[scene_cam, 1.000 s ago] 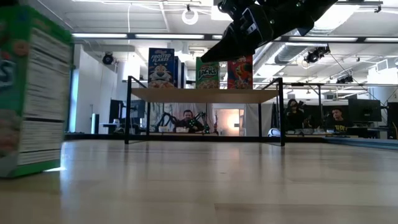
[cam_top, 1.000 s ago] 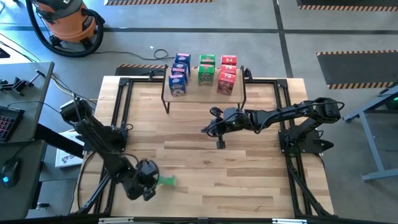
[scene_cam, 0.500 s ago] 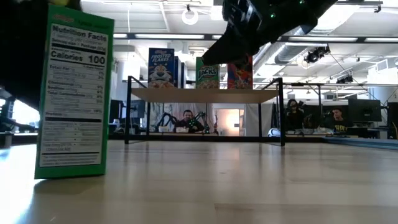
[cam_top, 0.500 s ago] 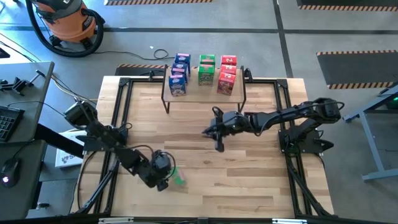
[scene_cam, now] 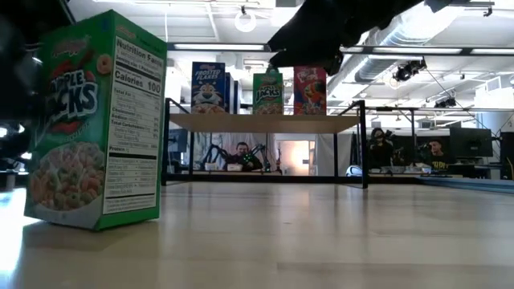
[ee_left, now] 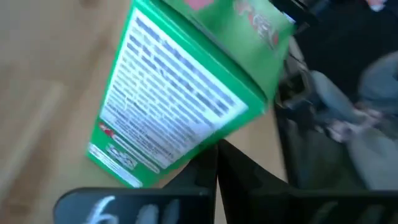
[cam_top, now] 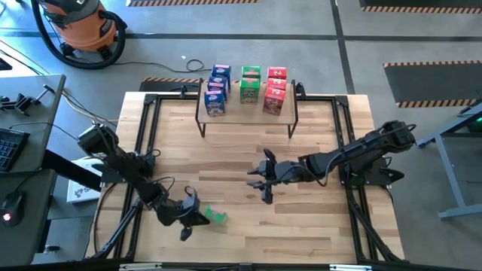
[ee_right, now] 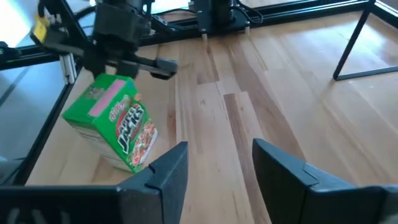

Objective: Stack cereal on shelf
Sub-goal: Move the green cereal into the center of the table

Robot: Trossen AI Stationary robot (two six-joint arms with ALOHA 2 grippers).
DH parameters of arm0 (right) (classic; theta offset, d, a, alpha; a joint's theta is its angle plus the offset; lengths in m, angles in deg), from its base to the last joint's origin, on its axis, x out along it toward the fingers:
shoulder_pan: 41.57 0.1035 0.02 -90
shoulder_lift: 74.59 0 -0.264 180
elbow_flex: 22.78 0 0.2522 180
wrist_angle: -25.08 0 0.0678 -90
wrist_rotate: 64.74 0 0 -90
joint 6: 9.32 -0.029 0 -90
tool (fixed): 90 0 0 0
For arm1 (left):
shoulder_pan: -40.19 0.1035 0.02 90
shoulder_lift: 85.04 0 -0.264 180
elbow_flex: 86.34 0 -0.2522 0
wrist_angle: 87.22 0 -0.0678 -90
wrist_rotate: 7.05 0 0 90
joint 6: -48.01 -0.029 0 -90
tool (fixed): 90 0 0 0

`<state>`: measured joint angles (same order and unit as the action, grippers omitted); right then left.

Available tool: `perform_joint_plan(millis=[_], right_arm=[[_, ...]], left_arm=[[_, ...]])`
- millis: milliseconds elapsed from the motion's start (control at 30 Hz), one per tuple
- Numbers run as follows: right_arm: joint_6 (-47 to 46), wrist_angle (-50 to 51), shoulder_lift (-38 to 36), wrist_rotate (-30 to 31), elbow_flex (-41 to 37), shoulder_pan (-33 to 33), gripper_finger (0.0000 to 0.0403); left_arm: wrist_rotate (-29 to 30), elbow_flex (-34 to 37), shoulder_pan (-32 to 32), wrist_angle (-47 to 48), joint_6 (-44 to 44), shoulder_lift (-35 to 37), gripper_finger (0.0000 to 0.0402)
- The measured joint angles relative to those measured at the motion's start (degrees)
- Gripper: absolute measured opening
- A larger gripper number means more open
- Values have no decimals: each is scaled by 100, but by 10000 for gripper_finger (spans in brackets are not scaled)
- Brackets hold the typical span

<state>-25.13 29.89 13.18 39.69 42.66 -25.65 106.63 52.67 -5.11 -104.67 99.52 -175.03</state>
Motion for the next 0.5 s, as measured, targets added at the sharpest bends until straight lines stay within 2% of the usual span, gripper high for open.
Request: perform_joint_plan(millis=[100, 200, 333, 500], right_arm=[[-136, -6, 0, 385, 0, 220, 167], [-230, 18, 0, 773, 0, 422, 176], [-501, -73, 67, 908, 2, 633, 202], [-1092, -673, 622, 912, 13, 853, 253]], left_arm=[[426, -106, 102, -111, -339, -194, 0], [662, -311, 199, -620, -825, -485, 0], [1021, -588, 295, -919, -1185, -946, 0], [1230, -871, 311, -894, -1279, -1407, 0]])
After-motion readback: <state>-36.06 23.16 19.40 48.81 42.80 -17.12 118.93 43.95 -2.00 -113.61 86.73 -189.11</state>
